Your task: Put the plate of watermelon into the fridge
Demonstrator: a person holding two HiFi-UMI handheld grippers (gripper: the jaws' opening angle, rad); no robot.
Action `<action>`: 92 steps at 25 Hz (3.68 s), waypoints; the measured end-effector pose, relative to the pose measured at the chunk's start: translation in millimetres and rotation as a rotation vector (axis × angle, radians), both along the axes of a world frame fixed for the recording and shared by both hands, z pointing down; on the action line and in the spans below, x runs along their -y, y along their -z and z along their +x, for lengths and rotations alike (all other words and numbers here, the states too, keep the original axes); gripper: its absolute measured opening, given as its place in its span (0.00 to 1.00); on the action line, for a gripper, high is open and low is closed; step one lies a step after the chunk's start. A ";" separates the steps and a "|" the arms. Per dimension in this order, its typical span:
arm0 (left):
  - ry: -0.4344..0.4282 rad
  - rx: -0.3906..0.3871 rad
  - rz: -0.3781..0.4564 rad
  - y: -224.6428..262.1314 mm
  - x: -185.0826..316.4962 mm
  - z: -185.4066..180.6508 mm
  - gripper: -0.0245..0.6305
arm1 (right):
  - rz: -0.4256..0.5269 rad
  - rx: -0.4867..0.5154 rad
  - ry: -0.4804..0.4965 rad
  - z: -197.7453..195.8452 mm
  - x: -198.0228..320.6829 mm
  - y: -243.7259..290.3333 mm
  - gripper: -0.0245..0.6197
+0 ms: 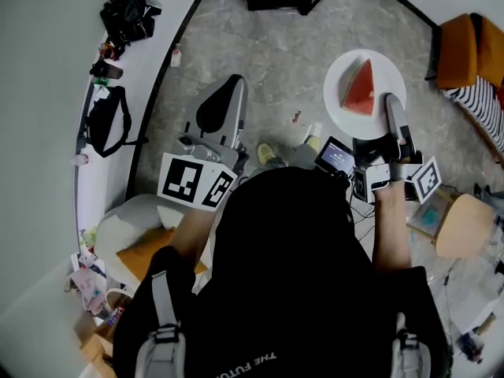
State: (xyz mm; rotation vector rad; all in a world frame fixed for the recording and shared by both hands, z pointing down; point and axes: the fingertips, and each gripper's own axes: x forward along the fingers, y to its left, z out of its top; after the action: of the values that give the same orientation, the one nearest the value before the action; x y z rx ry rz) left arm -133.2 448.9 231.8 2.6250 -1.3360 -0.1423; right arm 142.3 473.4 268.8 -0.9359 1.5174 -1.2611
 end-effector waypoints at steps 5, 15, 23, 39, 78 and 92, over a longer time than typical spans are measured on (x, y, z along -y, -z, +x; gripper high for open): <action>-0.021 0.020 -0.010 -11.2 0.3 -16.4 0.06 | -0.003 -0.004 -0.003 -21.0 2.1 -6.5 0.10; -0.052 0.037 -0.053 -16.2 35.2 20.2 0.06 | -0.020 0.002 0.002 4.3 39.4 -8.4 0.10; -0.069 0.054 -0.052 -18.8 68.5 42.0 0.06 | -0.022 0.018 -0.003 20.8 74.0 -17.4 0.10; -0.055 0.087 -0.078 -27.1 184.4 77.8 0.06 | -0.028 0.043 0.017 52.3 195.4 -25.2 0.10; -0.012 0.119 -0.084 -25.6 300.8 133.0 0.06 | -0.052 0.062 0.105 91.5 327.4 -35.1 0.10; -0.031 0.113 -0.073 -21.1 303.1 145.0 0.06 | -0.020 0.072 0.121 87.4 329.1 -25.1 0.11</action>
State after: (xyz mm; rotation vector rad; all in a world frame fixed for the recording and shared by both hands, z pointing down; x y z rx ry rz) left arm 11.9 145.7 252.9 2.6256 -1.3077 0.0591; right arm 229.6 144.3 293.8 -0.8132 1.5265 -1.3841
